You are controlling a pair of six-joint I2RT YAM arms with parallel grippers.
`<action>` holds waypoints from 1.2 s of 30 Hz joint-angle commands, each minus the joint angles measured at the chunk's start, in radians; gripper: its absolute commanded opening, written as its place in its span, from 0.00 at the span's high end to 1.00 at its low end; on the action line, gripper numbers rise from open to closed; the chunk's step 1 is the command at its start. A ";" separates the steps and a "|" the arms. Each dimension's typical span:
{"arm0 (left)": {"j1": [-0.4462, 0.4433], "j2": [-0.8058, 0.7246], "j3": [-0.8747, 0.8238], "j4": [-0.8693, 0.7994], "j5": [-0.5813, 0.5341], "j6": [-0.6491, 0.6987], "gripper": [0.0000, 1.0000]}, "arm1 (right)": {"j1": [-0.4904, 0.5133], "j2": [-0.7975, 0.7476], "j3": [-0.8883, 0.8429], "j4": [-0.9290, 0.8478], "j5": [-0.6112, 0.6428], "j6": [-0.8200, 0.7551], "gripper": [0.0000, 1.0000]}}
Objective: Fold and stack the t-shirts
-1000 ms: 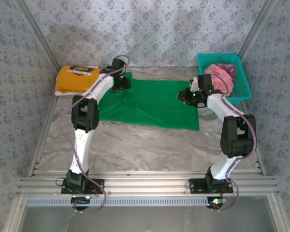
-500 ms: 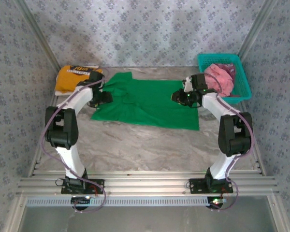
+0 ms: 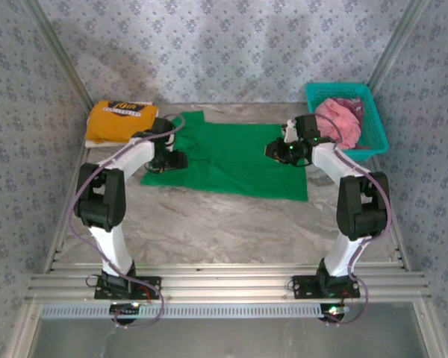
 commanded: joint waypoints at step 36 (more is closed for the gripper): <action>0.074 -0.111 -0.150 0.023 -0.105 -0.052 1.00 | 0.199 0.148 0.231 -0.132 0.143 -0.187 0.76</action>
